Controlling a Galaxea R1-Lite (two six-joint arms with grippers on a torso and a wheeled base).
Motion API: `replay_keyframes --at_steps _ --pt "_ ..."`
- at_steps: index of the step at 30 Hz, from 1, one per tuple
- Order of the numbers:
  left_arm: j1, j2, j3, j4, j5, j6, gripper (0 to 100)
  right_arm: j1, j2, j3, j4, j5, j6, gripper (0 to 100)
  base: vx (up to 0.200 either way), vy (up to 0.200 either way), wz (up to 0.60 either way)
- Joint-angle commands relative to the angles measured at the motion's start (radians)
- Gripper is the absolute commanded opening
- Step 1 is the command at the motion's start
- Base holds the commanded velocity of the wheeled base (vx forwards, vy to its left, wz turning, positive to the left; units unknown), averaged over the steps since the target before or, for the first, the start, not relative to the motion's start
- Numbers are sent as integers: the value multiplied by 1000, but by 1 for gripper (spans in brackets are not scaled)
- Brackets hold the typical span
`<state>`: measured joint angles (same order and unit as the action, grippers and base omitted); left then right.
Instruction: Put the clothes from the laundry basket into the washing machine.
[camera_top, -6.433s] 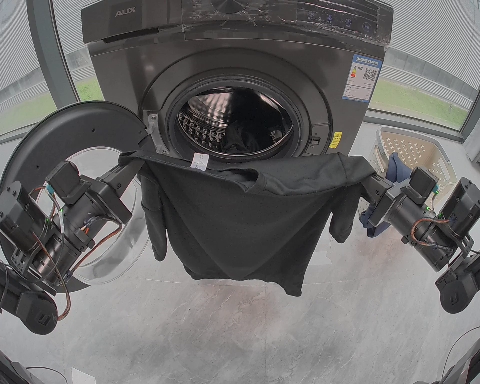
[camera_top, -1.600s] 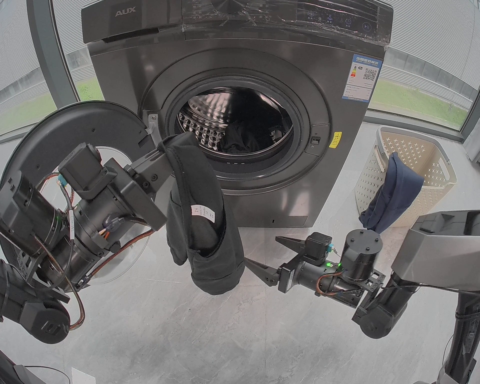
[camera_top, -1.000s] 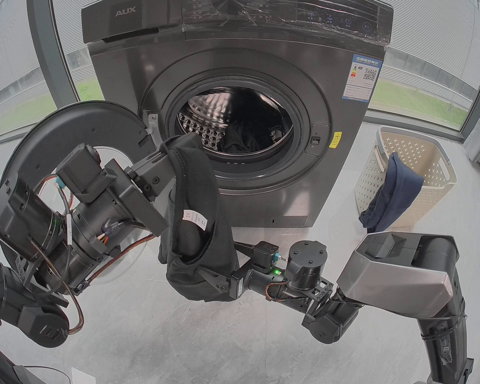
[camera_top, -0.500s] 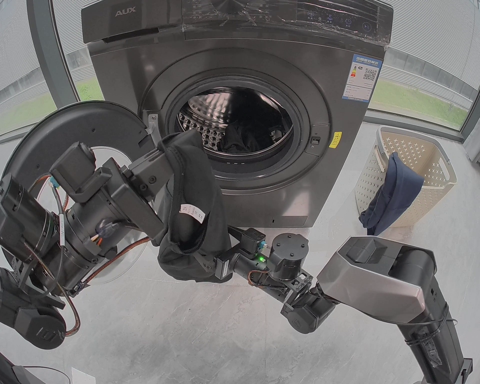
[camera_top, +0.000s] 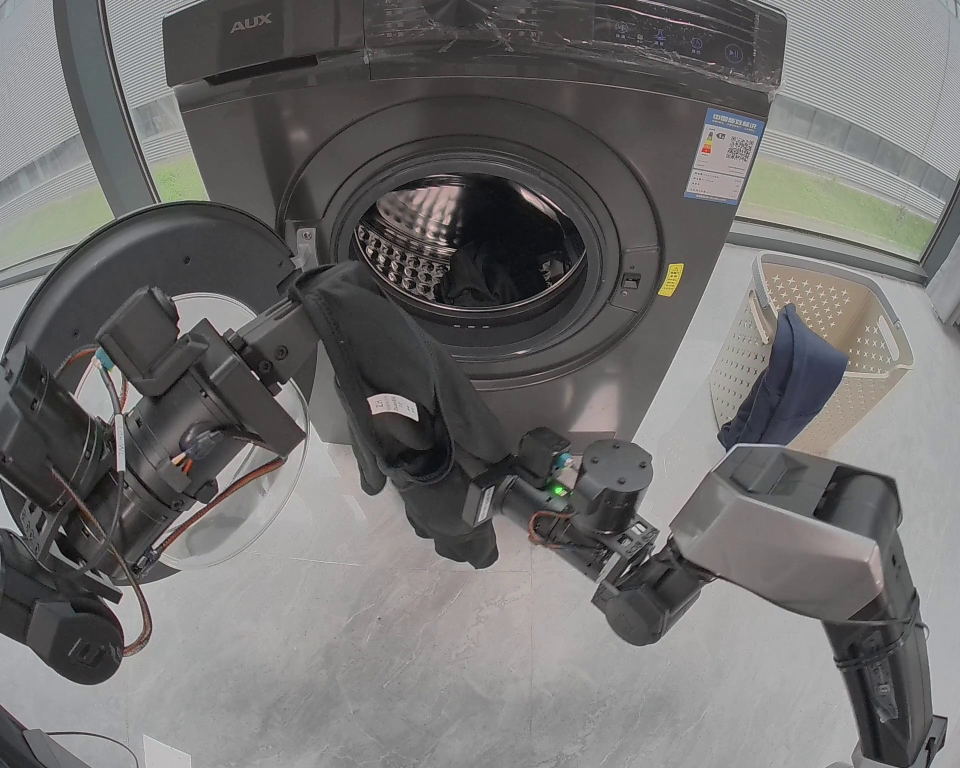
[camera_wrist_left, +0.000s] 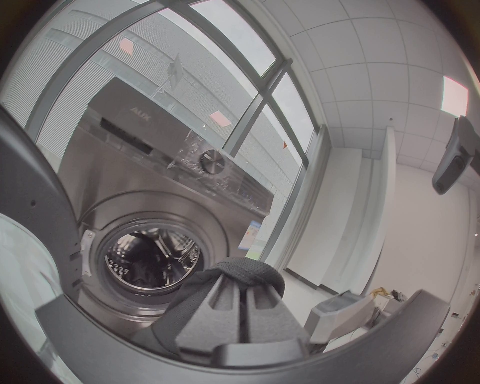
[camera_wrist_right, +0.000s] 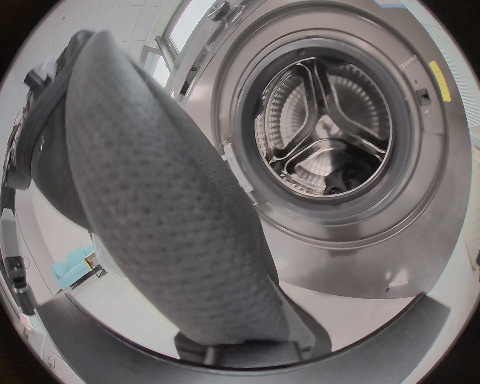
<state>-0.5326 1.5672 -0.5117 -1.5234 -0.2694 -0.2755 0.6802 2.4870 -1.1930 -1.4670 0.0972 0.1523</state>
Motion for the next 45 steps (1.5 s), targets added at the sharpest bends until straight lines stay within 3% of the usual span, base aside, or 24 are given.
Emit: replay_keyframes --at_steps 1,4,11,15,20,28,29,36,39,43,45 --pt "85 71 52 14 -11 9 0 -93 -211 135 -4 -5 7 0 0 0 0" --pt "88 112 85 11 -14 15 0 -105 -275 171 -4 -16 26 0 0 0 0" --pt "95 243 165 -21 -16 90 0 -87 -384 233 -4 -27 33 0 0 0 0" --pt "97 293 173 -21 -19 95 0 -59 -418 254 -3 -28 46 0 0 0 0" --pt "94 320 173 -21 -17 96 0 -18 -435 270 -3 -82 70 0 0 0 0" --pt "95 307 171 -23 -30 95 0 -14 -439 276 -1 -82 72 0 0 0 0" --pt "95 309 173 -21 -34 93 100 -14 -439 274 -1 -82 73 0 0 0 0" --pt "86 326 237 -21 -45 93 100 -24 -439 274 -1 -83 73 0 0 0 0" --pt "72 341 288 -21 -82 101 100 -36 -445 266 4 -82 73 0 0 0 0" --pt "65 346 335 -21 -110 159 100 -39 -470 271 5 -82 72 0 0 0 0" --pt "60 346 349 -21 -116 173 100 -34 -470 274 4 -82 72 0 0 0 0"
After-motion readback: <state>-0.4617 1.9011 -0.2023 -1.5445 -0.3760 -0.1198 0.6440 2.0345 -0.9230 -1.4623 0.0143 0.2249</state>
